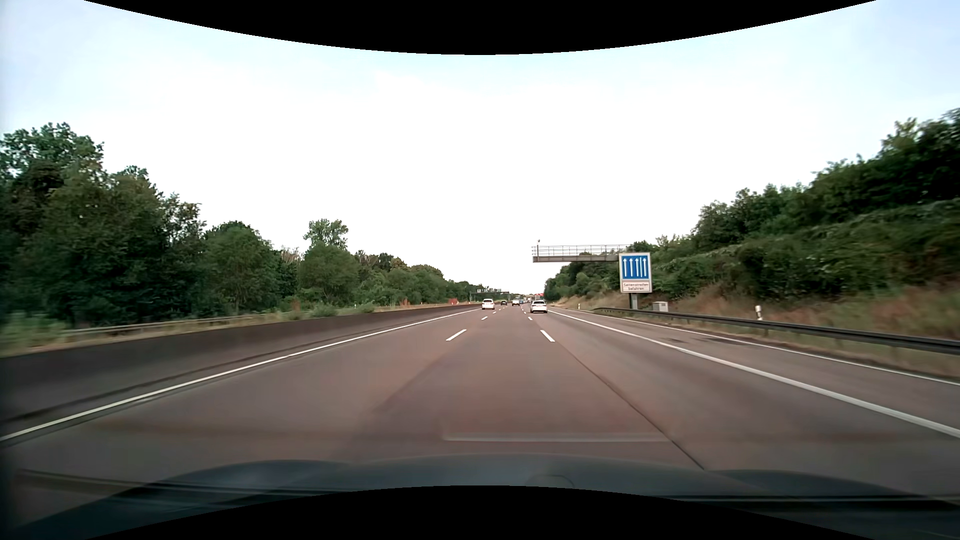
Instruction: Follow the waypoints while adhering to traffic rules and regulations
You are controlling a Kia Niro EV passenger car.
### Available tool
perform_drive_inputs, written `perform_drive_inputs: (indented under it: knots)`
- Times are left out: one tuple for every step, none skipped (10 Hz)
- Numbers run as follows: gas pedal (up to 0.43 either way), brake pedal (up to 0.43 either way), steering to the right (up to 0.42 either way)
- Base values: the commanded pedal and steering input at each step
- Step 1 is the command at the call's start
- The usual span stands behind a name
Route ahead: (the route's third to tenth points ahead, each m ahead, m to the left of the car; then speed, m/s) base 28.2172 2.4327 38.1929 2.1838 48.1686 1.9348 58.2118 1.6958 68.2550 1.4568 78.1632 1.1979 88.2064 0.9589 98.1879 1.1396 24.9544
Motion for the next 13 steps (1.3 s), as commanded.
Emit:
perform_drive_inputs:
  knots:
    - [0.189, 0.0, -0.003]
    - [0.189, 0.0, -0.003]
    - [0.189, 0.0, -0.003]
    - [0.189, 0.0, -0.002]
    - [0.189, 0.0, -0.002]
    - [0.189, 0.0, -0.002]
    - [0.189, 0.0, -0.002]
    - [0.189, 0.0, -0.002]
    - [0.189, 0.0, -0.002]
    - [0.189, 0.0, -0.002]
    - [0.189, 0.0, -0.002]
    - [0.189, 0.0, -0.002]
    - [0.189, 0.0, -0.002]
